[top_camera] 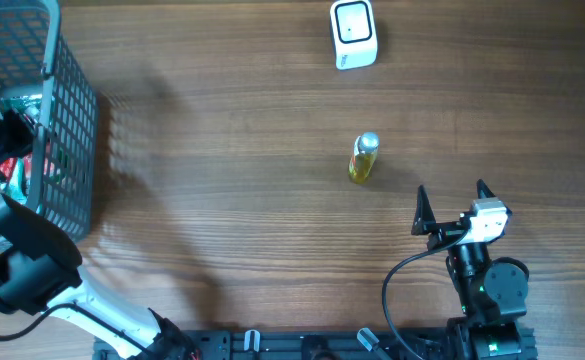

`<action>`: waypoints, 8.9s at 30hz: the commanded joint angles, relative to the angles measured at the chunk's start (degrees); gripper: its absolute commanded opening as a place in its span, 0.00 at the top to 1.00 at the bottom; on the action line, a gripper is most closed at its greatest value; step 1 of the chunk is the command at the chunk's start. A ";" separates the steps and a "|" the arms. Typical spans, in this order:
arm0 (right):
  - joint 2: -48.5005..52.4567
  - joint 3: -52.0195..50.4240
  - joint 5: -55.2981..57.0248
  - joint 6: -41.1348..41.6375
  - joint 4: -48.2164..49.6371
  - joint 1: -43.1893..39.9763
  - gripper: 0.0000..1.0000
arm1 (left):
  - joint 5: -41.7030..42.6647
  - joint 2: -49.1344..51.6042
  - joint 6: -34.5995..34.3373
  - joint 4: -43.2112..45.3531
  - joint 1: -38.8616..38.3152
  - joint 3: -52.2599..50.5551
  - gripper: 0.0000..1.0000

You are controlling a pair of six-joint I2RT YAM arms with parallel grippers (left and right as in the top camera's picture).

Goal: Scan the item barcode
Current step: 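Reach the left gripper back into the basket and grasp the tissue pack, then place the orange Kleenex tissue pack on the table with the left gripper, then reach the left gripper into the basket and grasp the 3M gloves pack, then lay the green 3M gloves pack on the table with the left gripper, then grasp the Kleenex tissue pack with the left gripper and lift it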

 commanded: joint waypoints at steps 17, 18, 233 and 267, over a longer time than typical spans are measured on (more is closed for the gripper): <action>-0.22 -0.04 0.59 -0.68 0.35 0.17 0.00 | 2.82 -8.74 1.25 13.75 0.35 -7.96 0.59; -0.22 -0.04 0.59 -0.66 0.35 0.17 0.00 | 2.82 -10.01 1.05 13.77 0.35 -7.08 0.59; -0.20 -0.04 0.61 -0.63 0.37 0.17 0.00 | 0.15 -28.96 -13.94 22.67 -51.04 -29.62 0.21; -0.20 -0.07 0.61 -0.66 0.37 0.17 0.00 | 11.10 -17.11 -13.94 17.49 -62.51 -32.57 0.62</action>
